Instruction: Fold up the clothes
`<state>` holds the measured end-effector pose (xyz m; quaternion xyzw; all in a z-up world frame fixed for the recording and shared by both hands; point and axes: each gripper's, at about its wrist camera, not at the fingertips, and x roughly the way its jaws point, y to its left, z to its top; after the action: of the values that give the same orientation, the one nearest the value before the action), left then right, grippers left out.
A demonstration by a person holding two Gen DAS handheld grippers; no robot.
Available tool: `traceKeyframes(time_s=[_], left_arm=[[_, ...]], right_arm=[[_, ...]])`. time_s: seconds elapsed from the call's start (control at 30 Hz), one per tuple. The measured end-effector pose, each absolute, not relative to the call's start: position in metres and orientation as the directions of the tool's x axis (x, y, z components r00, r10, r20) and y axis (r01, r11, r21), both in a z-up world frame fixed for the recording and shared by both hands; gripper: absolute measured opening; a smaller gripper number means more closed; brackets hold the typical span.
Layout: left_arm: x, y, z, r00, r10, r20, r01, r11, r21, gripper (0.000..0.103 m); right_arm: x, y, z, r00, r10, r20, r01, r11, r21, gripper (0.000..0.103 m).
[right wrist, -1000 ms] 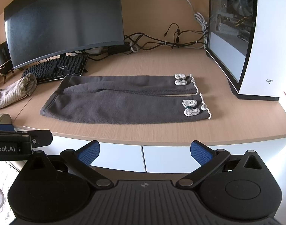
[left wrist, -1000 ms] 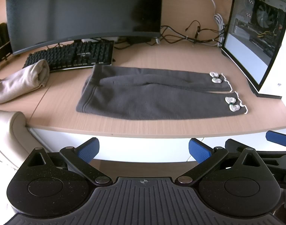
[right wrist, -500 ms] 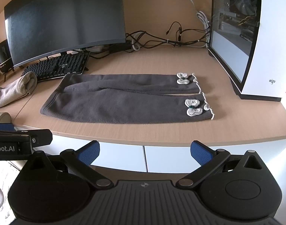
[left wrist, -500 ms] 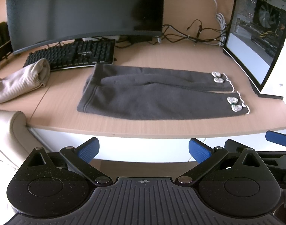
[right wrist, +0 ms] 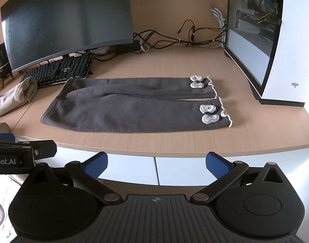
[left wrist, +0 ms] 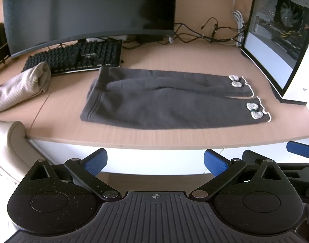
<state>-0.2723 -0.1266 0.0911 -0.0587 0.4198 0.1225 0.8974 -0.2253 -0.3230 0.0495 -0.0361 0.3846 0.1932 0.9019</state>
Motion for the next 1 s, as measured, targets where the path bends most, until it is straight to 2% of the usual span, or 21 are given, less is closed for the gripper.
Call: traceKeyframes(time_s=[0.57, 1.0], left_arm=[[-0.231, -0.103, 0.071, 0.547, 0.135, -0.826, -0.238, 0.971, 0.001, 0.103], [-0.162, -0.064, 0.057, 0.512, 0.087, -0.855, -0.192, 0.981, -0.015, 0.103]], right_arm=[[-0.188, -0.3, 0.032, 0.576, 0.308, -0.757, -0.347, 0.931, 0.115, 0.103], [-0.127, -0.272, 0.019, 0.556, 0.254, -0.791, -0.281, 0.953, 0.108, 0.103]])
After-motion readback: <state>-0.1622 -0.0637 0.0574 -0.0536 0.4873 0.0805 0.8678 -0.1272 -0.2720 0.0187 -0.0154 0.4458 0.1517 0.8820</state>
